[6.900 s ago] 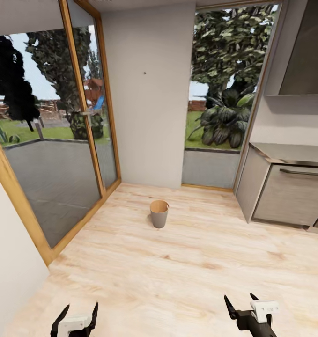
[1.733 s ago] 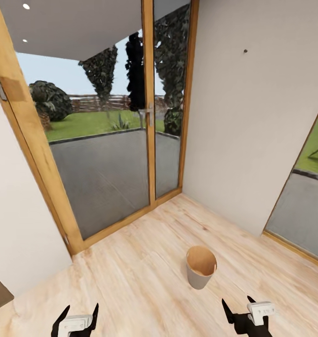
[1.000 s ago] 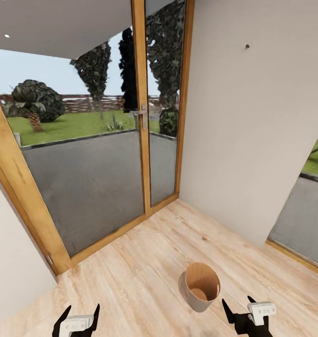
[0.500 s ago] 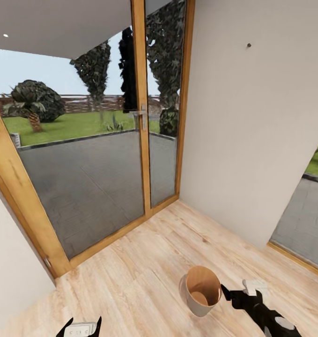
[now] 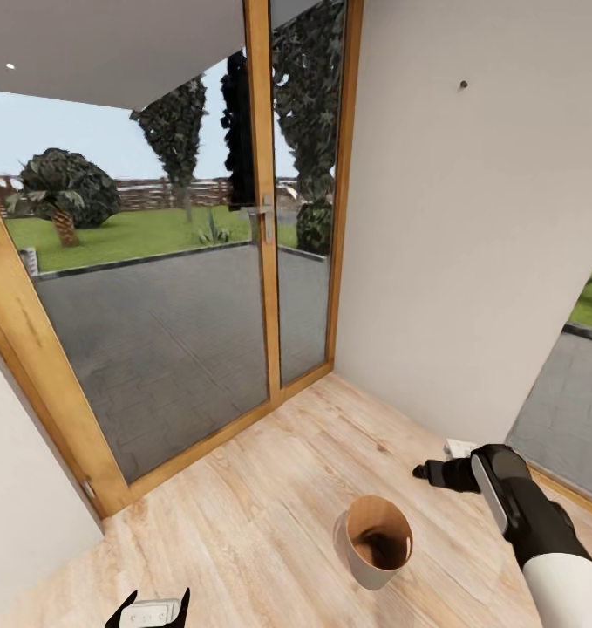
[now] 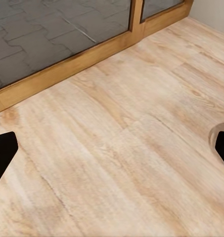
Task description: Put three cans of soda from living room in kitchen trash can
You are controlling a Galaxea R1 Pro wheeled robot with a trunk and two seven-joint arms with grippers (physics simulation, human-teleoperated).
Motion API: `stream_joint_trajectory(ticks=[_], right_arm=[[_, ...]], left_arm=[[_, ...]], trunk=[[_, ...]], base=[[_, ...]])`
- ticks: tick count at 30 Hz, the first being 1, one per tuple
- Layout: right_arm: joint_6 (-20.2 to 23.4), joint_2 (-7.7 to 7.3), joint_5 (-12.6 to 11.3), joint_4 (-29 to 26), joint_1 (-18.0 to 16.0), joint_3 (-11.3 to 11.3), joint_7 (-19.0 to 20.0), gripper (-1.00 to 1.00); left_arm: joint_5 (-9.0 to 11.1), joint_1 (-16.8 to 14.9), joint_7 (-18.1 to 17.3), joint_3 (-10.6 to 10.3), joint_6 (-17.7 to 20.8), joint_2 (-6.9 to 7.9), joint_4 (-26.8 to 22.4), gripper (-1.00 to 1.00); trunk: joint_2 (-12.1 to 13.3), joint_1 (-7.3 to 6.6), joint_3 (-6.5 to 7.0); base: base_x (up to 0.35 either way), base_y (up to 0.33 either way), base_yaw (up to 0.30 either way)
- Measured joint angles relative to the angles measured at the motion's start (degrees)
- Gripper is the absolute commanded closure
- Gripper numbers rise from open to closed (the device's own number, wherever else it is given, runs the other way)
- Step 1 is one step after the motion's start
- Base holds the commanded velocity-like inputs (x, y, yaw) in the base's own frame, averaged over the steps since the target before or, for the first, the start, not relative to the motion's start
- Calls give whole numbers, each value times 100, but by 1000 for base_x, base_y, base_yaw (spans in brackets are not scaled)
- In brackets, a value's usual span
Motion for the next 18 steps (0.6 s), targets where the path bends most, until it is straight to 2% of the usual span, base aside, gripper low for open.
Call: stream_joint_trajectory(ticks=[2, 5, 8, 9, 11, 12, 18], right_arm=[[227, -28, 35, 508, -382, 12, 6, -100], [317, -105, 103, 1224, -794, 25, 15, -100], [317, -231, 215, 2510, -1476, 46, 14, -100], [317, -247, 255, 2707, -1605, 49, 14, -100], [317, -269, 368, 2977, -1802, 65, 15, -100], [317, -286, 601, 3250, -2008, 88, 18, -100], [317, -298, 798, 3439, -2140, 114, 25, -100]], left_arm=[[3, 0, 0, -1, -2, 0, -4, -100], [4, 0, 0, -1, -1, 0, -6, -100], [5, 1, 0, -1, -2, 0, -10, -100], [6, 3, 0, -1, -4, 0, -12, -100], [4, 2, 0, 1, -6, 0, -14, -100], [2, 1, 0, 7, -3, 0, -14, -100], [-9, 1, 0, 8, 25, 0, -12, -100]], trunk=[[0, 0, 0], [0, 0, 0], [0, 0, 0], [0, 0, 0], [-79, 43, -35], [-119, 65, -53], [-360, 197, -161]], base=[[0, 0, 0], [0, 0, 0], [0, 0, 0], [0, 0, 0], [0, 0, 0], [0, 0, 0], [0, 0, 0]])
